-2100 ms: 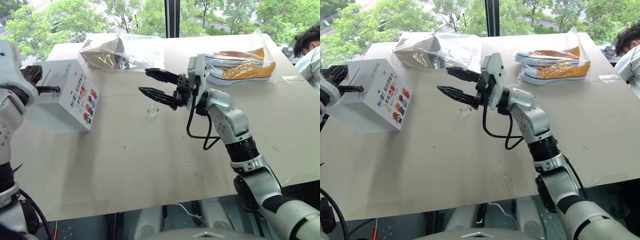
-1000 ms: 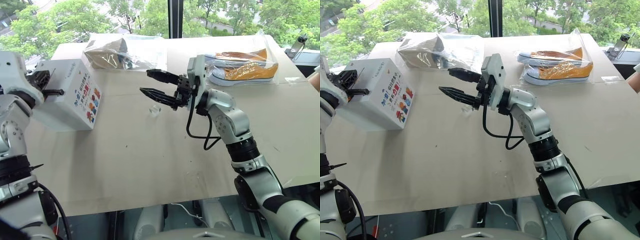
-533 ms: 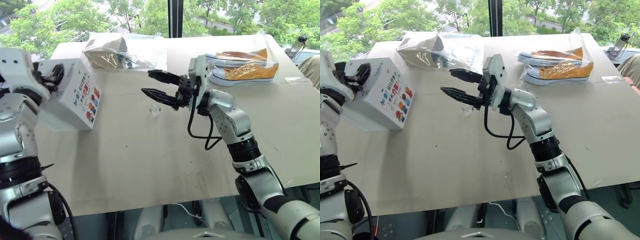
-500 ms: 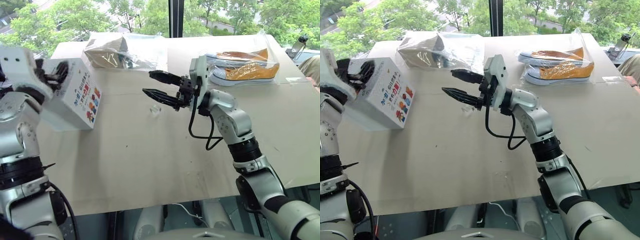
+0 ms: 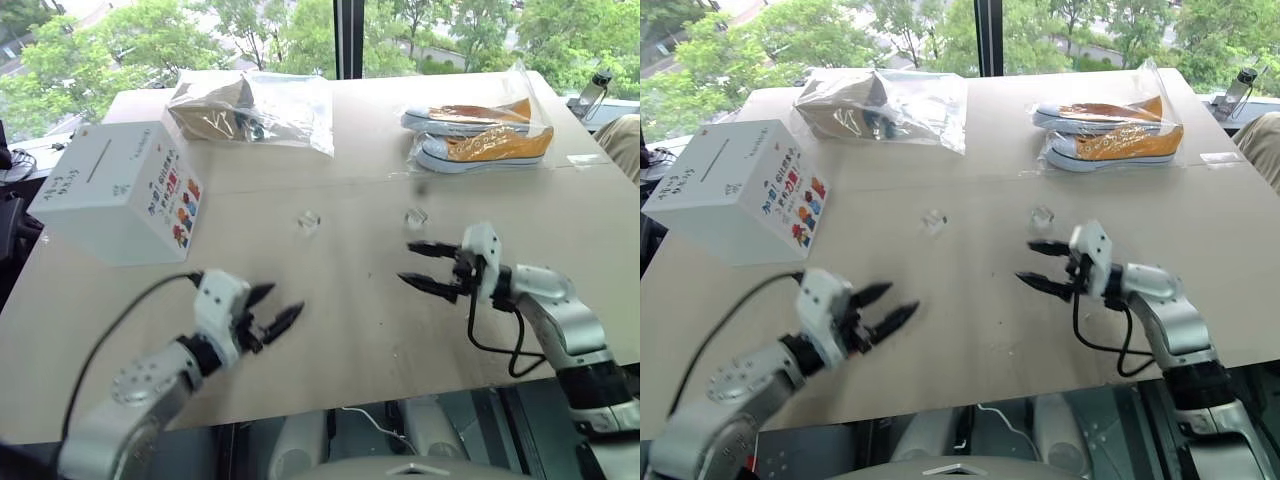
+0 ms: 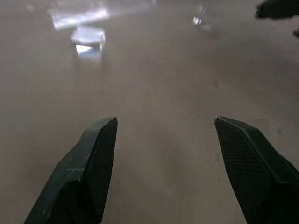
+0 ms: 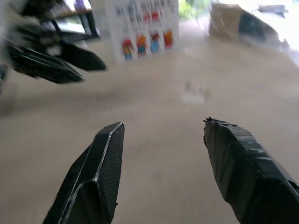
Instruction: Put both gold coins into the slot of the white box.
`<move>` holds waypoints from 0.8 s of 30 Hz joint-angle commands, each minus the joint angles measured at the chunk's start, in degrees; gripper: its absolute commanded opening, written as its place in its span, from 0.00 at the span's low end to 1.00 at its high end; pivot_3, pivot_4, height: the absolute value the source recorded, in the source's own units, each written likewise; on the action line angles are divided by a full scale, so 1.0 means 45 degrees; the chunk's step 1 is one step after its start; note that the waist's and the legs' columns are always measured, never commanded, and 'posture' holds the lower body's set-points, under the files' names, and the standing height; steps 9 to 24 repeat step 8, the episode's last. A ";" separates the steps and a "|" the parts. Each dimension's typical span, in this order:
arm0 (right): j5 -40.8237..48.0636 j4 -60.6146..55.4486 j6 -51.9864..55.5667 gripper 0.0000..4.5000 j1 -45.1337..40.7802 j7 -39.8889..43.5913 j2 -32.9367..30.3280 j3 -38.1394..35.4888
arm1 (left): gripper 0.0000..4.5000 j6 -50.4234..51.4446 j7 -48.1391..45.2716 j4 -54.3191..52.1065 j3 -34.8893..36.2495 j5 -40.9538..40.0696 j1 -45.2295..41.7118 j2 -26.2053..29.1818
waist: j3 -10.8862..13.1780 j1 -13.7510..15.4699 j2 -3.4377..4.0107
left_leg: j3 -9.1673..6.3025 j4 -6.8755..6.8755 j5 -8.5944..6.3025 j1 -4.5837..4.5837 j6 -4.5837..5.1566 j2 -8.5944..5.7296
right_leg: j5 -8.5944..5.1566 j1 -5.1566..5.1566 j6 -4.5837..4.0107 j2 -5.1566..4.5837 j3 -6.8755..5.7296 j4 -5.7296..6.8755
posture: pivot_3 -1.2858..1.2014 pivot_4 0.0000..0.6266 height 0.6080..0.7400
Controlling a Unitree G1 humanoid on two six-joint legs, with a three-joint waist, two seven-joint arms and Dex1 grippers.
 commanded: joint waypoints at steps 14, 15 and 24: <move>0.0357 0.0079 -0.2058 1.00 0.1836 0.0386 -0.0066 -0.1179 | 0.99 -0.2297 -0.0583 0.1151 -0.0327 0.1745 0.0167 -0.0556 | -0.0004 0.0124 0.0003 | 0.0066 0.0057 0.0000 0.0063 0.0008 0.0061 | -0.0025 0.0079 0.0049 0.0056 0.0050 -0.0016 | 0.52 0.24 1.00; 0.0357 0.0079 -0.2058 1.00 0.1836 0.0386 -0.0066 -0.1179 | 0.99 -0.2297 -0.0583 0.1151 -0.0327 0.1745 0.0167 -0.0556 | -0.0004 0.0124 0.0003 | 0.0066 0.0057 0.0000 0.0063 0.0008 0.0061 | -0.0025 0.0079 0.0049 0.0056 0.0050 -0.0016 | 0.52 0.24 1.00; 0.0357 0.0079 -0.2058 1.00 0.1836 0.0386 -0.0066 -0.1179 | 0.99 -0.2297 -0.0583 0.1151 -0.0327 0.1745 0.0167 -0.0556 | -0.0004 0.0124 0.0003 | 0.0066 0.0057 0.0000 0.0063 0.0008 0.0061 | -0.0025 0.0079 0.0049 0.0056 0.0050 -0.0016 | 0.52 0.24 1.00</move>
